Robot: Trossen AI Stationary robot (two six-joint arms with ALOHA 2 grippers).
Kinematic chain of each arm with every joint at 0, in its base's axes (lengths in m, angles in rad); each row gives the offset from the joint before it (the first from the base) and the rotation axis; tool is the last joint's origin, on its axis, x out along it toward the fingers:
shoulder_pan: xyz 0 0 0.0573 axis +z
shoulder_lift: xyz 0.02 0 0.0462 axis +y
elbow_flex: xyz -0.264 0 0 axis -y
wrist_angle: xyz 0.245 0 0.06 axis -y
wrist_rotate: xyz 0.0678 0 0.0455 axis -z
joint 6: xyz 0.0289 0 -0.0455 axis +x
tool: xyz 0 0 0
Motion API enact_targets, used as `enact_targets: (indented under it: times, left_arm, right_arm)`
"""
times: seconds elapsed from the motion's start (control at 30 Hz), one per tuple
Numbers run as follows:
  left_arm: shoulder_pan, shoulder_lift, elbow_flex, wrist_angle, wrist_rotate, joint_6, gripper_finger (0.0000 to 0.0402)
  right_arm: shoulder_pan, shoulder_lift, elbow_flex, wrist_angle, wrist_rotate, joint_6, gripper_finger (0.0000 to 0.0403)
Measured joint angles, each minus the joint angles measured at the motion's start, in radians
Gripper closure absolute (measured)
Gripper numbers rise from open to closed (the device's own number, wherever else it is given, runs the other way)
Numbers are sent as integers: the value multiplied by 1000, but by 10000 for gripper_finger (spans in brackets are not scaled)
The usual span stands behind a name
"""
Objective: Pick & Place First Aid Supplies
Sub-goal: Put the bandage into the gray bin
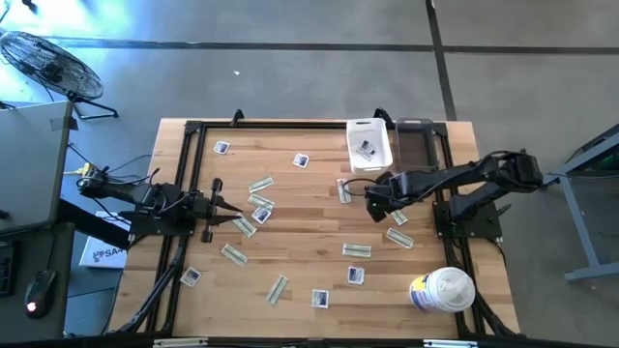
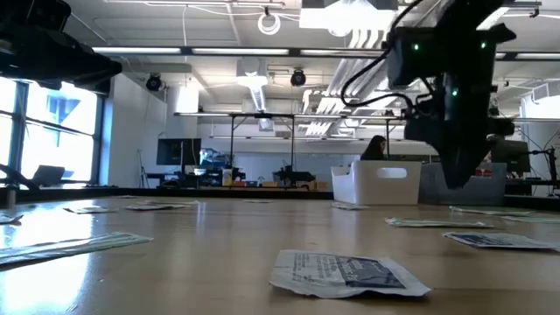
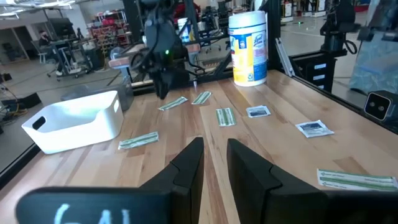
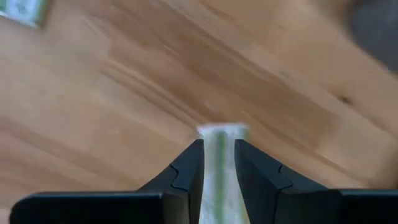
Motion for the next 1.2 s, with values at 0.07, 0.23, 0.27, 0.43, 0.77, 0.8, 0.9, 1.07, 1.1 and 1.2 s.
enact_targets:
  times: [0.07,0.23,0.27,0.43,0.77,0.8,0.9,1.07,1.1,1.2]
  left_arm:
    - [0,0,0,0,0,0,332]
    - [0,0,0,0,0,0,332]
    - [0,0,0,0,0,0,332]
    - [0,0,0,0,0,0,332]
    - [0,0,0,0,0,0,332]
    - [0,0,0,0,0,0,332]
    - [0,0,0,0,0,0,332]
    - [0,0,0,0,0,0,332]
    - [0,0,0,0,0,0,332]
    - [0,0,0,0,0,0,332]
  right_arm:
    - [-14,0,-36,93,-17,-34,320]
    - [-28,0,-90,181,-60,-39,320]
    - [-28,2,-95,180,-59,-39,320]
    - [-28,5,-112,194,-54,-39,320]
    - [-28,56,-115,212,-47,-39,320]
    - [-28,60,-115,212,-47,-39,320]
    - [-28,64,-115,212,-47,-34,323]
    - [-28,63,-117,213,-45,-31,347]
    - [-28,63,-117,215,-45,-30,353]
    - [-28,64,-117,216,-45,-29,373]
